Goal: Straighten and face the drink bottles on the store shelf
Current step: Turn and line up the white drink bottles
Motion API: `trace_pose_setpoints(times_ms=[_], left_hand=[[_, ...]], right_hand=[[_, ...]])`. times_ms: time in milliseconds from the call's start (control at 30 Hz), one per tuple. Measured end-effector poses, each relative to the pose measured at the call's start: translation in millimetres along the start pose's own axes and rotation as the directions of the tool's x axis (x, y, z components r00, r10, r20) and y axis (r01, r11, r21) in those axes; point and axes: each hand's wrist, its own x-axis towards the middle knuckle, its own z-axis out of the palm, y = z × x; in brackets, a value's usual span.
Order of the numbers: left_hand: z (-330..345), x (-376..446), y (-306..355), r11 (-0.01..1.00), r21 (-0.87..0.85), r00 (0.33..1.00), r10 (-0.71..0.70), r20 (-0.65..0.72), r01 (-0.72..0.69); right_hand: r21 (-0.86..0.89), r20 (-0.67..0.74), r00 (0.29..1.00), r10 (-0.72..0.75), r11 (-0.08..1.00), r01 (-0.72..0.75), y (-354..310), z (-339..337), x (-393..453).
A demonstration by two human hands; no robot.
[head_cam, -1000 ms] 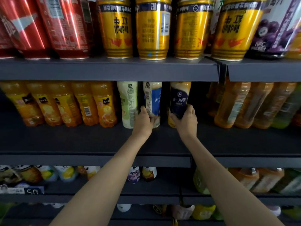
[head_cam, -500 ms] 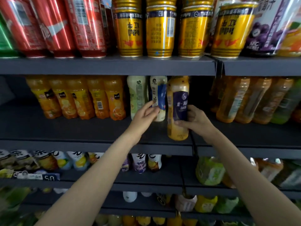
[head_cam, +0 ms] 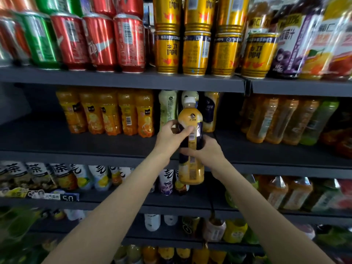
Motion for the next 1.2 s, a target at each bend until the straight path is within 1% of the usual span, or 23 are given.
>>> trace_pose_setpoints(times_ms=[33,100,133,200,267,333,367,400,433,467,500,533,600,633,667,700,767,800,833,933,1067,1133,1200], left_hand=[[-9.2,-1.5,1.2,1.000,0.005,0.999,0.003,0.053,-0.003],[-28.7,-7.1,-1.1,0.994,-0.043,0.981,-0.091,0.171,0.100],[-36.2,-12.6,-2.7,0.984,-0.031,0.956,-0.163,0.244,0.176],[-44.5,-27.1,-8.8,0.954,0.028,0.869,-0.285,0.404,0.300],[-44.8,-39.2,-11.2,0.929,-0.020,0.799,-0.308,0.516,0.371],[-43.5,-43.8,-8.4,0.918,-0.102,0.802,-0.275,0.530,0.383],[-43.0,-44.4,-6.0,0.932,-0.089,0.829,-0.266,0.493,0.352],[-42.8,-45.1,-3.3,0.960,-0.011,0.871,-0.248,0.424,0.279],[-42.8,-45.0,-2.0,0.978,0.132,0.919,-0.200,0.340,0.163],[-43.6,-43.6,-2.1,0.955,0.296,0.958,-0.111,0.264,0.029],[-44.4,-43.7,-1.3,0.897,0.431,0.977,0.003,0.214,-0.097],[-44.7,-45.4,1.0,0.828,0.517,0.970,0.122,0.210,-0.217],[-45.2,-48.7,6.2,0.719,0.564,0.914,0.292,0.283,-0.405],[-46.5,-48.9,7.4,0.709,0.549,0.895,0.321,0.309,-0.443],[-48.5,-49.2,8.3,0.751,0.503,0.900,0.306,0.310,-0.428],[-51.6,-48.8,8.6,0.829,0.433,0.925,0.242,0.294,-0.355],[-59.3,-49.2,10.0,0.977,0.186,0.958,0.044,0.285,-0.101],[-63.1,-49.0,9.2,0.998,0.049,0.952,-0.040,0.304,0.026],[-66.2,-48.8,8.2,0.995,-0.038,0.943,-0.077,0.323,0.094],[-70.2,-47.4,8.4,0.992,-0.094,0.937,-0.051,0.346,0.089],[-73.0,-45.4,10.9,0.997,-0.056,0.921,-0.029,0.390,0.056],[-78.1,-43.4,7.5,0.998,0.007,0.891,-0.063,0.449,0.067],[-81.2,-42.5,3.5,0.992,0.116,0.848,-0.107,0.518,0.054]], right_hand=[[0.074,-0.011,1.000,0.007,0.997,-0.006,-0.3,-1.8,-1.0],[0.320,-0.003,0.999,0.039,0.947,-0.036,-2.8,-7.3,-3.7],[0.455,0.021,0.999,0.050,0.889,-0.054,-5.3,-10.6,-5.0],[0.665,0.094,0.995,0.047,0.740,-0.098,-10.3,-13.8,-8.4],[0.765,0.162,0.986,0.033,0.627,-0.147,-12.4,-13.8,-12.3],[0.771,0.196,0.980,0.040,0.611,-0.179,-15.8,-13.3,-17.2],[0.747,0.195,0.979,0.064,0.637,-0.190,-17.8,-14.1,-18.7],[0.719,0.190,0.976,0.104,0.663,-0.210,-19.5,-15.8,-19.6],[0.699,0.180,0.970,0.162,0.673,-0.242,-19.9,-18.6,-19.8],[0.704,0.182,0.956,0.230,0.649,-0.290,-19.7,-21.0,-19.2],[0.728,0.193,0.937,0.292,0.597,-0.336,-18.3,-21.8,-19.3],[0.770,0.210,0.918,0.337,0.522,-0.368,-16.6,-21.3,-21.4],[0.859,0.234,0.896,0.377,0.351,-0.373,-13.6,-17.0,-26.2],[0.891,0.230,0.896,0.380,0.288,-0.351,-12.6,-14.9,-28.0],[0.914,0.221,0.901,0.374,0.244,-0.325,-12.4,-13.6,-29.6],[0.928,0.205,0.911,0.359,0.225,-0.297,-12.4,-13.7,-30.4],[0.942,0.165,0.931,0.326,0.226,-0.247,-12.5,-17.0,-29.7],[0.946,0.149,0.939,0.310,0.233,-0.227,-12.1,-19.5,-28.5],[0.948,0.138,0.946,0.294,0.237,-0.212,-12.4,-22.0,-28.3],[0.951,0.135,0.964,0.230,0.242,-0.191,-15.9,-25.9,-31.3],[0.938,0.123,0.979,0.165,0.303,-0.170,-17.7,-27.8,-34.0],[0.905,0.083,0.992,0.099,0.408,-0.117,-15.3,-31.6,-34.1],[0.802,0.022,1.000,-0.001,0.597,-0.017,-11.7,-35.9,-34.3]])
